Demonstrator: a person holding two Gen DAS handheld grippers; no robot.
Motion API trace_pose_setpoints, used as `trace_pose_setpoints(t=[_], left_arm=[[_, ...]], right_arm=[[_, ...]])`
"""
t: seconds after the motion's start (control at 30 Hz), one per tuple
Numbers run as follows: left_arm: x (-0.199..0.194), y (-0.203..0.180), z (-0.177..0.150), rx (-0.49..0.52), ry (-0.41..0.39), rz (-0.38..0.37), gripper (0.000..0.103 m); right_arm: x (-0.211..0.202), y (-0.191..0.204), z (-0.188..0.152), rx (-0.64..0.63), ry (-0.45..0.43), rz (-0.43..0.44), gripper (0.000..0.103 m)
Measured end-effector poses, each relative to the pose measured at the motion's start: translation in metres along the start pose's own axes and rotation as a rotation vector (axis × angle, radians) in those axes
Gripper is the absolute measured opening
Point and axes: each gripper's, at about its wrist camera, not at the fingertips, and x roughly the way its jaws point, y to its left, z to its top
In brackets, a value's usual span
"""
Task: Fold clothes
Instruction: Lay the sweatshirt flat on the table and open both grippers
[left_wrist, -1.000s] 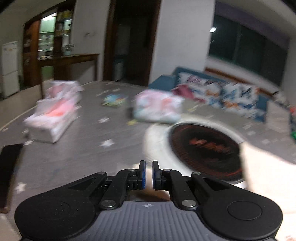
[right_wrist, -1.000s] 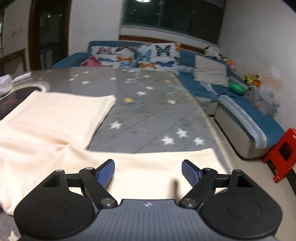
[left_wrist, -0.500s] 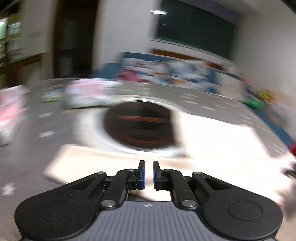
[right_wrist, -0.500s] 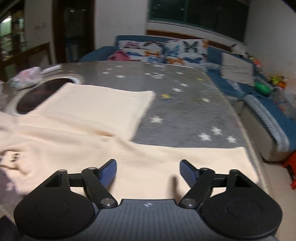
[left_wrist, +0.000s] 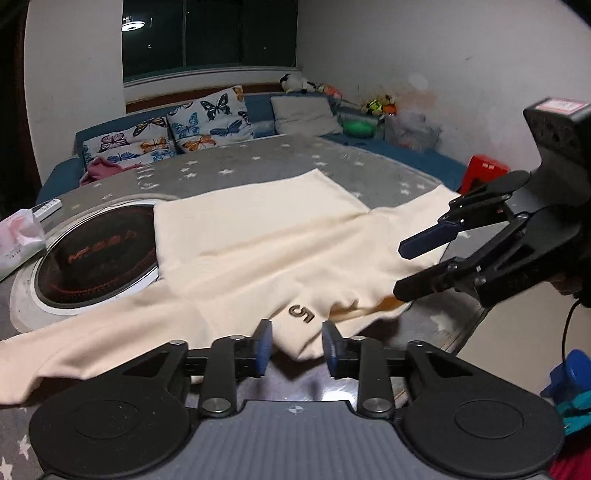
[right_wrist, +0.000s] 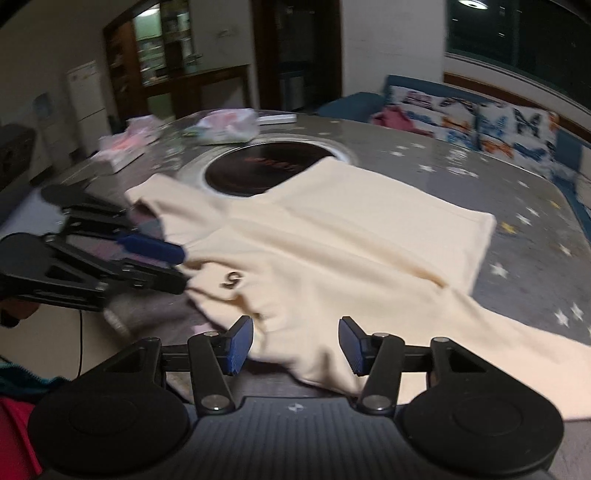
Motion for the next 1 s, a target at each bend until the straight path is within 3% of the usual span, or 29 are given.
trace_pose_setpoints(t=[0.07,0.2,0.3,0.43,0.53,0.7,0.8,0.93,1.0], left_arm=[[0.005,-0.002,-0.001,0.017,0.015,0.007,0.037],[0.012,0.002,-0.003,0.032,0.048,0.018,0.035],[0.018,0.002,-0.005,0.028,0.071,0.024,0.010],[0.006,0.004,-0.001,0.012,0.052,-0.023,0.005],[-0.013,0.003,0.005,0.009,0.033,-0.083,0.005],[-0.016,-0.001,-0.005,0.057,0.087,-0.131,0.005],[-0.012,-0.002,-0.011,0.074,0.122,-0.150,0.006],[-0.023,0.006,-0.001,0.061,0.078,-0.217,0.008],[-0.028,0.011,0.008,0.065,0.034,-0.204,0.008]], right_arm=[[0.006,0.006,0.000,-0.023,0.012,0.000,0.048],[0.016,0.012,-0.002,-0.047,0.040,-0.010,0.029],[0.018,0.012,-0.004,-0.047,0.055,-0.019,0.017],[0.011,0.007,-0.005,-0.042,0.055,-0.008,0.006],[-0.004,0.005,-0.004,-0.041,0.061,0.029,0.003],[-0.018,0.012,-0.012,-0.082,0.119,0.097,0.003],[-0.017,0.016,-0.017,-0.106,0.157,0.139,0.011],[-0.030,0.007,-0.007,-0.100,0.107,0.132,0.018],[-0.033,-0.005,0.002,-0.070,0.067,0.090,0.022]])
